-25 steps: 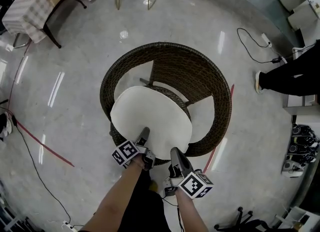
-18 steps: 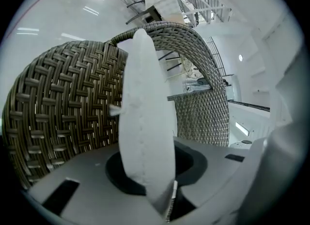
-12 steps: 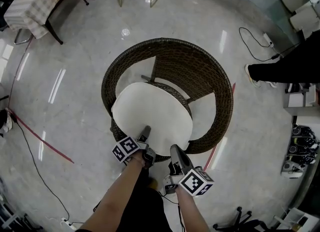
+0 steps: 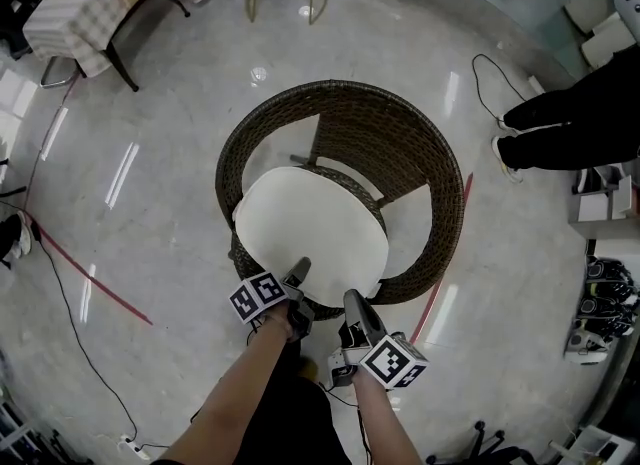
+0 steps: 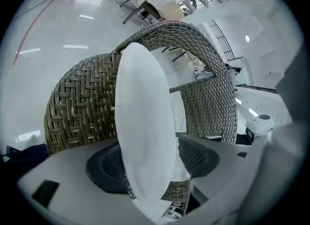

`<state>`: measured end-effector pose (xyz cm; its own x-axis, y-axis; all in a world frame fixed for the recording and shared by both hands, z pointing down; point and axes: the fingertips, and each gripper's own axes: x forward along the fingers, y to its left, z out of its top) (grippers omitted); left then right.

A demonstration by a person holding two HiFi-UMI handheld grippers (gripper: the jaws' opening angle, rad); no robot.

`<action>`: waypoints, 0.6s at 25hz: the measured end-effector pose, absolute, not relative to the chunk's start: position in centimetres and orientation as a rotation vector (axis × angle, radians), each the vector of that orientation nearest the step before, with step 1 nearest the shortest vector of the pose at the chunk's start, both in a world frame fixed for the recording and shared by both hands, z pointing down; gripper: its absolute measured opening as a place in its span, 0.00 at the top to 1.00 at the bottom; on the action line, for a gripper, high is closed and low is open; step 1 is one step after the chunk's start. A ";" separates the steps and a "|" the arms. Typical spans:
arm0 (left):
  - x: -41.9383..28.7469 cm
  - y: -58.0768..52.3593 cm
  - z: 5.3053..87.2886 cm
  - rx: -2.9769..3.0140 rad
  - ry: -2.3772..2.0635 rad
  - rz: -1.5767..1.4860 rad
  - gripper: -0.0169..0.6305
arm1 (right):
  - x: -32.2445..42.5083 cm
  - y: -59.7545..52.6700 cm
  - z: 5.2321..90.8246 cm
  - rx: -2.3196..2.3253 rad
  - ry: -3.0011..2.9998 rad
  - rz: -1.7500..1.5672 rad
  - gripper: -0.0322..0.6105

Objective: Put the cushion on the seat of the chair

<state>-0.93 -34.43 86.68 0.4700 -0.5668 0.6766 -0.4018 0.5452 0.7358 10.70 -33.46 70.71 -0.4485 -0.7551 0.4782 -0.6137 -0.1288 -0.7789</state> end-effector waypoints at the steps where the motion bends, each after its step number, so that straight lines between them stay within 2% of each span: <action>1: -0.9 -34.1 86.5 1.049 -1.131 -0.116 0.46 | 10.6 -33.3 70.5 -1.569 1.985 -1.632 0.92; 15: -1.9 -29.0 83.9 1.091 -1.118 -0.143 0.45 | 9.9 -29.9 69.4 -1.543 2.028 -1.611 0.92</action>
<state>-1.91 -28.95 83.93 0.4846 -0.5859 0.6495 -0.4034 0.5092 0.7602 9.87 -29.92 69.42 -0.4702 -0.7532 0.4600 -0.6185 -0.0906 -0.7805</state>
